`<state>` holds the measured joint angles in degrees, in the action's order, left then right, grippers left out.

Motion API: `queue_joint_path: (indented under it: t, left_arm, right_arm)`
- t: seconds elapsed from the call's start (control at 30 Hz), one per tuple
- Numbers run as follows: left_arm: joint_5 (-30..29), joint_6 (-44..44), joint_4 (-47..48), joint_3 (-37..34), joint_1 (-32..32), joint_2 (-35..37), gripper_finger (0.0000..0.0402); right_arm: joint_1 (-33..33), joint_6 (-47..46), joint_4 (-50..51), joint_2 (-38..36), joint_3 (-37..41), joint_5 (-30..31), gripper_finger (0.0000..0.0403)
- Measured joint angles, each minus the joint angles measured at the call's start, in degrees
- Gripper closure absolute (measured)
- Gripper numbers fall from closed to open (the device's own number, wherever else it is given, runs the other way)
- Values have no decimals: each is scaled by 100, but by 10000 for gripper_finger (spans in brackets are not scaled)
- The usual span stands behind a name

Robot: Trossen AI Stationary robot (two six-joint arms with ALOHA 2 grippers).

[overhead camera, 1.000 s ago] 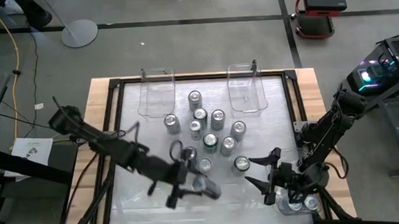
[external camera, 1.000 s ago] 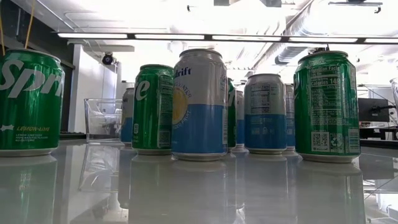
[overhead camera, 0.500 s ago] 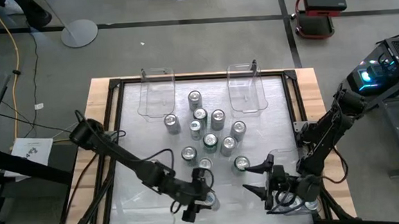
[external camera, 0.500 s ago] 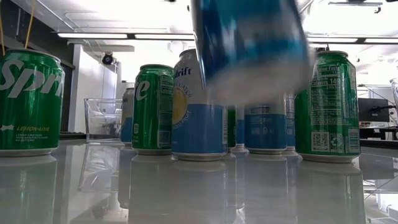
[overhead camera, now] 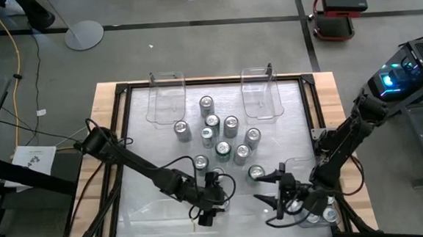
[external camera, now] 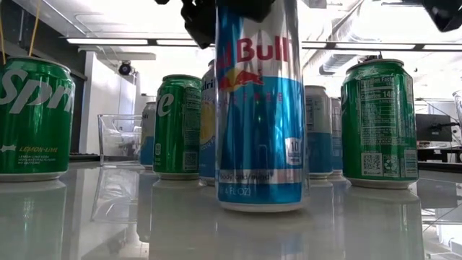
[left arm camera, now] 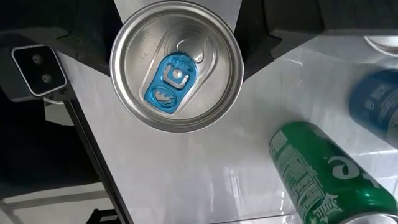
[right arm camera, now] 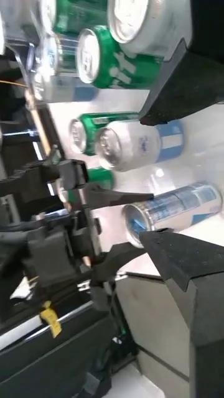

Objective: Sort soda cans
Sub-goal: Put the blue soda can into the bottom right transparent bin

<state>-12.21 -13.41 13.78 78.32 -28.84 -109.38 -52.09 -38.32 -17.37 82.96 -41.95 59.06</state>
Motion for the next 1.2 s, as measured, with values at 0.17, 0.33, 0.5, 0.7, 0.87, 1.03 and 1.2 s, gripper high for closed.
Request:
queue_joint_path:
  t: [0.17,0.33,0.5,0.7,0.87,1.03,1.2]
  left_arm:
    - [-1,0,1,0,0,-2,157]
    - [411,-2,-30,0,7,-2,138]
    - [468,-54,-76,0,-4,-2,133]
    - [420,-260,-241,0,13,-11,132]
    - [415,-278,-228,0,15,-11,132]
    - [416,-289,-226,0,28,-11,131]
    - [595,-298,-215,-6,33,-11,119]
  right_arm:
    - [203,-36,22,165,0,-479,121]
    - [370,-30,-4,378,0,-847,121]
    - [576,-168,-149,492,0,-1313,121]
    - [1008,-384,-305,492,0,-2266,121]
    - [1337,138,-392,492,0,-3238,121]
    - [1568,572,-632,492,0,-3900,121]
    - [1635,1376,-1099,491,-2,-4284,121]
